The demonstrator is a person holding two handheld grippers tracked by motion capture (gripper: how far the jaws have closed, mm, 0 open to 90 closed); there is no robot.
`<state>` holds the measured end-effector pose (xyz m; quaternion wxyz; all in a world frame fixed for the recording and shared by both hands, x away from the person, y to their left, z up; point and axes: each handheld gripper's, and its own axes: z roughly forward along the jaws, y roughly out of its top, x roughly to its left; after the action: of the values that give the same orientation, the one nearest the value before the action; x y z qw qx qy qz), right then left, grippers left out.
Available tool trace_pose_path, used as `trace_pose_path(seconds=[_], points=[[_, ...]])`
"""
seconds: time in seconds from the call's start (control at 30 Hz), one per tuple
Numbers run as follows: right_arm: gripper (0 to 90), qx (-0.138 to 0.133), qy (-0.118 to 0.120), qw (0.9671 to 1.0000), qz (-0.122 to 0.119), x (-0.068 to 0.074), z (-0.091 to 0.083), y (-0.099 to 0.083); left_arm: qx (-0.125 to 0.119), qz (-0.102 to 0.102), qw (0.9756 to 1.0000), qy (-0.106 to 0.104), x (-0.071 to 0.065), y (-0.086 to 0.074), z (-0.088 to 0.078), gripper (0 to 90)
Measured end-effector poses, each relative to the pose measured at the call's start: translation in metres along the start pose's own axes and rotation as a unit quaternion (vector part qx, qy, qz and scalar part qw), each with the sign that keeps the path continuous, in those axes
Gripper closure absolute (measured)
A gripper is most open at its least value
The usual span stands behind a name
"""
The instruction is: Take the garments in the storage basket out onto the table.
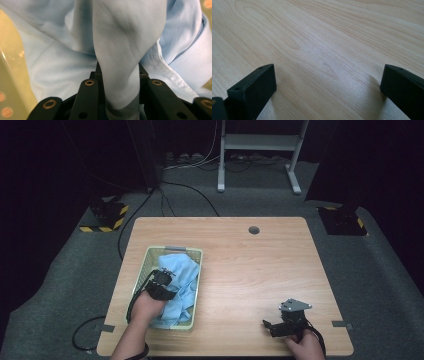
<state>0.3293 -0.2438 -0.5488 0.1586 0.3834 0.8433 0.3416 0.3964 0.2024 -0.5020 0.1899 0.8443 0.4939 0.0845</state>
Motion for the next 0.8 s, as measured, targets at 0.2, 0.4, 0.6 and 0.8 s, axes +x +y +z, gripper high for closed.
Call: trace_pose_path(seconds=[0.2,0.4,0.6,0.8], points=[[0.2,0.0,0.0,1.0,0.0,0.0,0.0,0.0,-0.041,-0.015,0.999,-0.004,0.002,-0.005,-0.015,73.7],[0.2,0.0,0.0,1.0,-0.001,0.0,0.0,0.0,-0.1,-0.041,0.9941,-0.007,0.005,-0.013,-0.031,73.7],[0.2,-0.001,0.0,1.0,-0.001,0.0,0.0,0.0,-0.153,-0.053,0.9867,-0.009,0.0,-0.023,-0.042,73.8],[0.1,0.0,0.0,1.0,-0.001,0.0,0.0,0.0,-0.183,-0.026,0.9827,0.013,-0.012,-0.023,-0.054,73.7]])
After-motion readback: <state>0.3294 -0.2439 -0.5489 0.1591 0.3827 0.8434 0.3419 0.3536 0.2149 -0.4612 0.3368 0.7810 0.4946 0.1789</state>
